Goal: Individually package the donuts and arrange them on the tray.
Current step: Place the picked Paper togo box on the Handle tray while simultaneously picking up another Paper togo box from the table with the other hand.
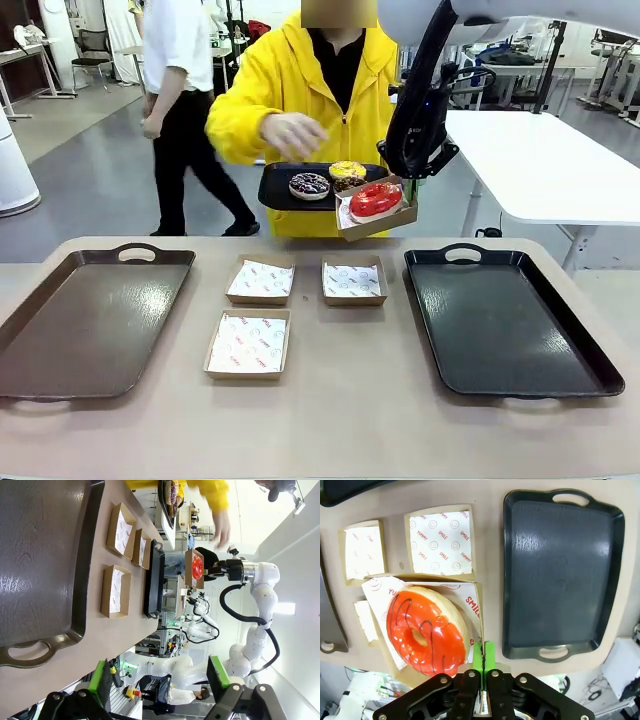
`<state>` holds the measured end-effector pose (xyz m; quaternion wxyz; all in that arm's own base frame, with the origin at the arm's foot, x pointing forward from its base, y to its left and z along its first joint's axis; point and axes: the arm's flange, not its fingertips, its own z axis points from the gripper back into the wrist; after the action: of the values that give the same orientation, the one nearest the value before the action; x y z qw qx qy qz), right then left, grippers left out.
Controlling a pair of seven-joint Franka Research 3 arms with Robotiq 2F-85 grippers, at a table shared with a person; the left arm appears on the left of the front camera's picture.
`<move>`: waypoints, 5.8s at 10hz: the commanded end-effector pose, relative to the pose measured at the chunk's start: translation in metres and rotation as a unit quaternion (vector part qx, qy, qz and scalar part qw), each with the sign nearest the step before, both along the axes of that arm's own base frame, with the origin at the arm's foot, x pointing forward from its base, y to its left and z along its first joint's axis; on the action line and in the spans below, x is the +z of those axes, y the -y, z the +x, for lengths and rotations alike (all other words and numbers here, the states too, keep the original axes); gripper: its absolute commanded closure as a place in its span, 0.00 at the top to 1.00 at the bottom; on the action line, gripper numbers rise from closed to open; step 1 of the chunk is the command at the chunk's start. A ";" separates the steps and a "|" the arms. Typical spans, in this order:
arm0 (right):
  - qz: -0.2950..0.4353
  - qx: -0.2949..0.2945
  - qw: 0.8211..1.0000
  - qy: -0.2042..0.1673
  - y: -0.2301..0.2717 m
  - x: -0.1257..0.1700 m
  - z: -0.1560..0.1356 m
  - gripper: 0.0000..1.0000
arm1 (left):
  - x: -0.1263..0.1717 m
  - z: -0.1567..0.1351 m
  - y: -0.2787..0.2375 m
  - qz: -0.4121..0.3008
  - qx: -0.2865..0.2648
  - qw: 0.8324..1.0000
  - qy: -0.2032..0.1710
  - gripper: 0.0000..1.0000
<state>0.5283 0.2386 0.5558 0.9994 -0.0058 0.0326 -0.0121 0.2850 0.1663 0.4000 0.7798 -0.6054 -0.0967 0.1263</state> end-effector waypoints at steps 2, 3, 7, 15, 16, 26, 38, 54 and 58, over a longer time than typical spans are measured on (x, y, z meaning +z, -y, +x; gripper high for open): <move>-0.002 -0.001 1.000 -0.002 0.003 -0.002 -0.004 0.00 | 0.002 -0.001 0.000 -0.008 0.006 1.000 0.004 1.00; -0.002 -0.001 1.000 -0.002 0.003 -0.002 -0.004 0.00 | 0.002 -0.001 0.000 -0.008 0.006 1.000 0.004 1.00; 0.009 0.050 0.998 0.029 0.035 0.018 -0.017 0.01 | 0.029 0.003 0.035 0.075 -0.062 0.995 0.000 1.00; 0.070 0.017 0.996 0.043 0.217 -0.067 -0.001 0.01 | 0.091 0.061 0.246 0.397 -0.180 0.896 -0.079 1.00; 0.078 0.018 0.996 0.040 0.219 -0.080 0.003 0.01 | 0.084 0.064 0.268 0.434 -0.178 0.880 -0.079 1.00; 0.069 0.007 0.997 0.021 0.213 -0.105 0.010 0.01 | -0.019 0.097 0.389 0.602 -0.151 0.783 -0.045 1.00; 0.052 0.015 0.999 0.006 0.209 -0.116 -0.006 0.01 | -0.021 0.093 0.398 0.582 -0.117 0.804 -0.041 1.00; 0.041 -0.001 0.999 -0.003 0.196 -0.191 -0.096 0.01 | -0.073 0.106 0.434 0.619 -0.098 0.776 -0.069 1.00; 0.053 0.008 0.999 -0.001 0.192 -0.195 -0.094 0.13 | -0.076 0.109 0.429 0.609 -0.099 0.784 -0.059 0.43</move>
<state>0.4309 0.0420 0.3617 0.9985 0.0336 0.0428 -0.0020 0.3935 -0.2607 0.3263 0.9995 -0.0008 -0.0325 -0.0002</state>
